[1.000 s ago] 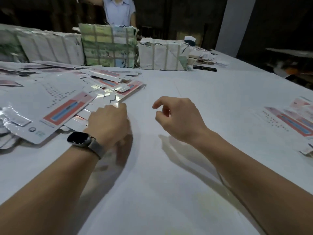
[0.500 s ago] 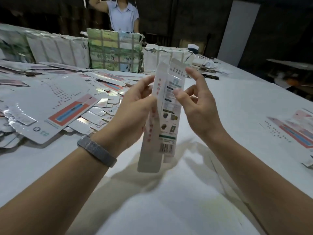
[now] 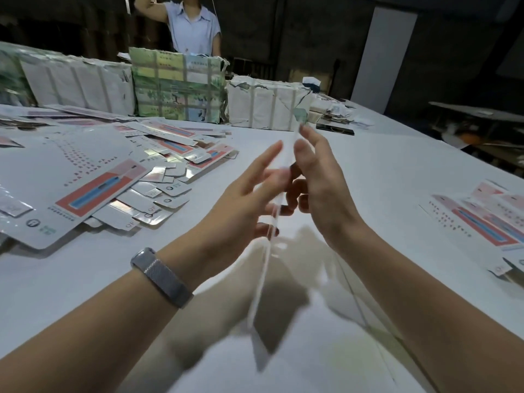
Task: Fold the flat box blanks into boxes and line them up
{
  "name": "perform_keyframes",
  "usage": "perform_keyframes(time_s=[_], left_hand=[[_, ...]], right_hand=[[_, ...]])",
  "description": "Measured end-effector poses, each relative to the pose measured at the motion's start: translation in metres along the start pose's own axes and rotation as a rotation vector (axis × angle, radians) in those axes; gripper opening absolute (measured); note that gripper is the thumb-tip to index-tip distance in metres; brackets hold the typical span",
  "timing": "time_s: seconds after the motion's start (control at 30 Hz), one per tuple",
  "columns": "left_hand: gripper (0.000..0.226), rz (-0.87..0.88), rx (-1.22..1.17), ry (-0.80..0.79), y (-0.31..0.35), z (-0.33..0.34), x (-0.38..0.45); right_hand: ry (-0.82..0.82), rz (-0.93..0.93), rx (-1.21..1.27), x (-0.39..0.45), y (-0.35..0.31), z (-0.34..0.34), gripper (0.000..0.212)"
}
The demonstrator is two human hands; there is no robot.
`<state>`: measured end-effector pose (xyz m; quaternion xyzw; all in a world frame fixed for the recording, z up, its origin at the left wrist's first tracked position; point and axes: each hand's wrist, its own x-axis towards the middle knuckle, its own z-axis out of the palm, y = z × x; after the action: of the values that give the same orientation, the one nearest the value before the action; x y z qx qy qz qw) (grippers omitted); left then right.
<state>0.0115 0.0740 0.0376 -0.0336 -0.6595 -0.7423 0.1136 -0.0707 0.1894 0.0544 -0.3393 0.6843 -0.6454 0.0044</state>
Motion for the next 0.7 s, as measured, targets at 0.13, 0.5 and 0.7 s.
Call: perform_keyframes(time_s=[0.13,0.5,0.7], left_hand=[[0.104,0.059,0.088,0.225,-0.01,-0.004,-0.003],[0.054,-0.057,-0.119,0.136,0.0,-0.011,-0.001],[0.046,-0.165,-0.305,-0.071,-0.001,-0.006,-0.009]], right_hand=[[0.117,-0.07,-0.227,0.002,-0.002,-0.006,0.052],[0.067,-0.053,-0.527,0.0,0.001,-0.006,0.046],[0.129,-0.096,-0.472,-0.001,0.001,-0.003,0.024]])
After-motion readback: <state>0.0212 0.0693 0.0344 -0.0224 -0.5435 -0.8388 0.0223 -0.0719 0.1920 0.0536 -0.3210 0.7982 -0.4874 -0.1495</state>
